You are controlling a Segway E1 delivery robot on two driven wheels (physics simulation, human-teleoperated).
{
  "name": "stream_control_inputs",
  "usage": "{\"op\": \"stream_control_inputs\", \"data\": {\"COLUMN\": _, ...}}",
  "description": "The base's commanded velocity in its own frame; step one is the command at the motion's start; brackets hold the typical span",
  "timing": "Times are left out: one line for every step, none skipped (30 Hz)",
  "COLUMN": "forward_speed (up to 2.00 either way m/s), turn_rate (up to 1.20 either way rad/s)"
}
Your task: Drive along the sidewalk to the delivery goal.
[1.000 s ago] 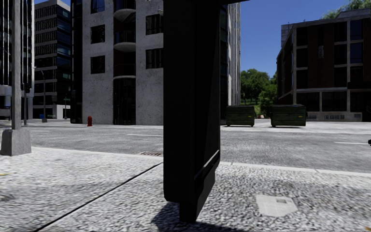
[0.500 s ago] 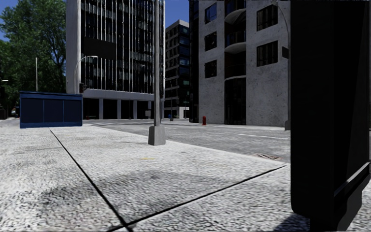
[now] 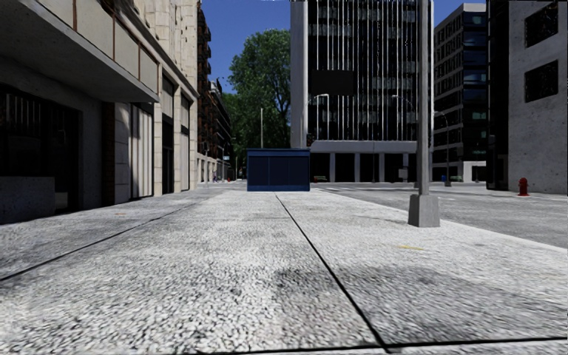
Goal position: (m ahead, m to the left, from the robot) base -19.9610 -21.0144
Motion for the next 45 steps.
{"op": "stream_control_inputs", "data": {"forward_speed": 0.0, "turn_rate": 0.0}}
{"op": "stream_control_inputs", "data": {"forward_speed": 0.0, "turn_rate": 0.0}}
{"op": "stream_control_inputs", "data": {"forward_speed": 0.0, "turn_rate": 0.0}}
{"op": "stream_control_inputs", "data": {"forward_speed": 0.0, "turn_rate": 0.0}}
{"op": "stream_control_inputs", "data": {"forward_speed": 0.0, "turn_rate": 0.0}}
{"op": "stream_control_inputs", "data": {"forward_speed": 0.06, "turn_rate": 0.0}}
{"op": "stream_control_inputs", "data": {"forward_speed": 0.96, "turn_rate": 0.0}}
{"op": "stream_control_inputs", "data": {"forward_speed": 1.62, "turn_rate": 0.0}}
{"op": "stream_control_inputs", "data": {"forward_speed": 1.62, "turn_rate": 0.0}}
{"op": "stream_control_inputs", "data": {"forward_speed": 2.0, "turn_rate": 0.0}}
{"op": "stream_control_inputs", "data": {"forward_speed": 2.0, "turn_rate": 0.0}}
{"op": "stream_control_inputs", "data": {"forward_speed": 2.0, "turn_rate": 0.0}}
{"op": "stream_control_inputs", "data": {"forward_speed": 2.0, "turn_rate": 0.0}}
{"op": "stream_control_inputs", "data": {"forward_speed": 2.0, "turn_rate": 0.0}}
{"op": "stream_control_inputs", "data": {"forward_speed": 2.0, "turn_rate": 0.0}}
{"op": "stream_control_inputs", "data": {"forward_speed": 2.0, "turn_rate": 0.0}}
{"op": "stream_control_inputs", "data": {"forward_speed": 2.0, "turn_rate": 0.0}}
{"op": "stream_control_inputs", "data": {"forward_speed": 2.0, "turn_rate": 0.0}}
{"op": "stream_control_inputs", "data": {"forward_speed": 2.0, "turn_rate": 0.0}}
{"op": "stream_control_inputs", "data": {"forward_speed": 2.0, "turn_rate": 0.0}}
{"op": "stream_control_inputs", "data": {"forward_speed": 2.0, "turn_rate": 0.0}}
{"op": "stream_control_inputs", "data": {"forward_speed": 2.0, "turn_rate": 0.0}}
{"op": "stream_control_inputs", "data": {"forward_speed": 2.0, "turn_rate": 0.0}}
{"op": "stream_control_inputs", "data": {"forward_speed": 2.0, "turn_rate": 0.0}}
{"op": "stream_control_inputs", "data": {"forward_speed": 2.0, "turn_rate": 0.0}}
{"op": "stream_control_inputs", "data": {"forward_speed": 2.0, "turn_rate": 0.0}}
{"op": "stream_control_inputs", "data": {"forward_speed": 2.0, "turn_rate": 0.0}}
{"op": "stream_control_inputs", "data": {"forward_speed": 2.0, "turn_rate": 0.0}}
{"op": "stream_control_inputs", "data": {"forward_speed": 2.0, "turn_rate": 0.0}}
{"op": "stream_control_inputs", "data": {"forward_speed": 2.0, "turn_rate": 0.0}}
{"op": "stream_control_inputs", "data": {"forward_speed": 2.0, "turn_rate": 0.0}}
{"op": "stream_control_inputs", "data": {"forward_speed": 2.0, "turn_rate": 0.0}}
{"op": "stream_control_inputs", "data": {"forward_speed": 2.0, "turn_rate": 0.0}}
{"op": "stream_control_inputs", "data": {"forward_speed": 2.0, "turn_rate": 0.0}}
{"op": "stream_control_inputs", "data": {"forward_speed": 2.0, "turn_rate": 0.0}}
{"op": "stream_control_inputs", "data": {"forward_speed": 2.0, "turn_rate": 0.0}}
{"op": "stream_control_inputs", "data": {"forward_speed": 2.0, "turn_rate": 0.0}}
{"op": "stream_control_inputs", "data": {"forward_speed": 2.0, "turn_rate": 0.0}}
{"op": "stream_control_inputs", "data": {"forward_speed": 2.0, "turn_rate": 0.0}}
{"op": "stream_control_inputs", "data": {"forward_speed": 2.0, "turn_rate": 0.0}}
{"op": "stream_control_inputs", "data": {"forward_speed": 2.0, "turn_rate": 0.0}}
{"op": "stream_control_inputs", "data": {"forward_speed": 2.0, "turn_rate": 0.0}}
{"op": "stream_control_inputs", "data": {"forward_speed": 2.0, "turn_rate": 0.0}}
{"op": "stream_control_inputs", "data": {"forward_speed": 2.0, "turn_rate": 0.0}}
{"op": "stream_control_inputs", "data": {"forward_speed": 2.0, "turn_rate": 0.0}}
